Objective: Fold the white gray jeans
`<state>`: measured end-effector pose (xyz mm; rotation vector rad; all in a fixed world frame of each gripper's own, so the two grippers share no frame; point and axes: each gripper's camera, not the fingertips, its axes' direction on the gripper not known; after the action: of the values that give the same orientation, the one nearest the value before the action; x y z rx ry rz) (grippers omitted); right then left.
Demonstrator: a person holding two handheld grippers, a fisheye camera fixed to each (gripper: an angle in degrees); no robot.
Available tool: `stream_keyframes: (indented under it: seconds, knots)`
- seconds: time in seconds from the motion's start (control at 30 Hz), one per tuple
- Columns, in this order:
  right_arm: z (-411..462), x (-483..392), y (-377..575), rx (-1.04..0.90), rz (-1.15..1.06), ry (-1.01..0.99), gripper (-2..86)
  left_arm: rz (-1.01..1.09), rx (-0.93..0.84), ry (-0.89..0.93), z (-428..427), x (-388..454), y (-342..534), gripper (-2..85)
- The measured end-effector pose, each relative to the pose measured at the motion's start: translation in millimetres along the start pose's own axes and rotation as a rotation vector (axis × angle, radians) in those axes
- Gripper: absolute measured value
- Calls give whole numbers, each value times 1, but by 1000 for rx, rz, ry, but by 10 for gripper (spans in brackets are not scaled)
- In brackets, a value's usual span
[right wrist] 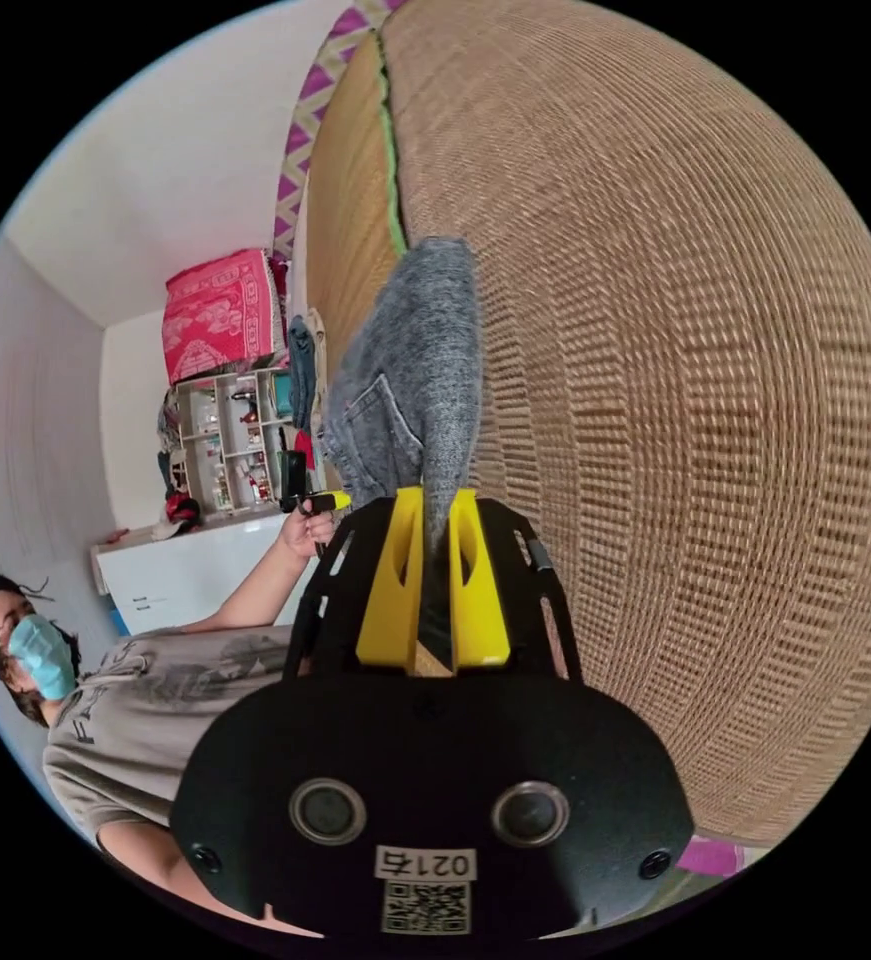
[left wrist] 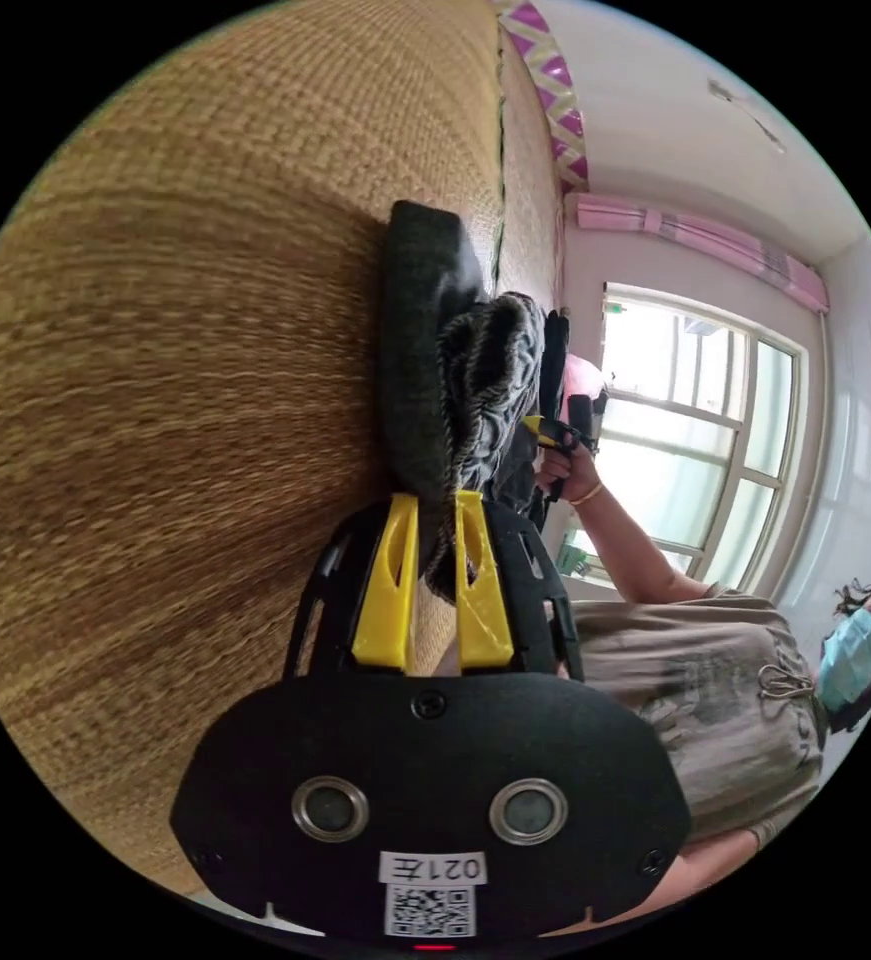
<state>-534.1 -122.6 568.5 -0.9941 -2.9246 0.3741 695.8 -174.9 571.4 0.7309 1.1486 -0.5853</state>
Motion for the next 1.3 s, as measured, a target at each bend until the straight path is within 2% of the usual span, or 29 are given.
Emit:
stream_keyframes:
  seconds: [0.17,0.3,0.47,0.57,0.67,0.73,0.8,0.9,1.0,1.13,1.3]
  knots:
    - [-37,-106,-34,-57,-223,102,18,94,177,102,-64,23,33,43]
    - [-23,-190,-82,-103,-372,118,15,162,345,95,-164,36,75,42]
    - [61,-316,-188,-190,-552,32,19,181,596,-12,-310,39,130,43]
    - [125,-397,-248,-249,-685,51,27,162,741,-86,-388,29,157,44]
    - [184,-458,-299,-227,-702,91,48,104,883,-104,-446,3,174,47]
    - [212,-476,-323,-187,-660,145,64,-15,975,-66,-473,-46,173,56]
    - [234,-480,-336,-172,-640,227,70,-162,1020,-20,-481,-102,171,68]
    - [257,-461,-331,-240,-650,352,32,-367,1019,98,-470,-183,195,75]
    - [248,-419,-297,-295,-673,393,7,-316,1049,145,-457,-200,232,43]
    - [193,-341,-227,-360,-650,406,-4,-204,927,99,-429,-170,268,1]
    - [79,-254,-125,-226,-537,421,-7,-50,820,84,-376,-93,294,-8]
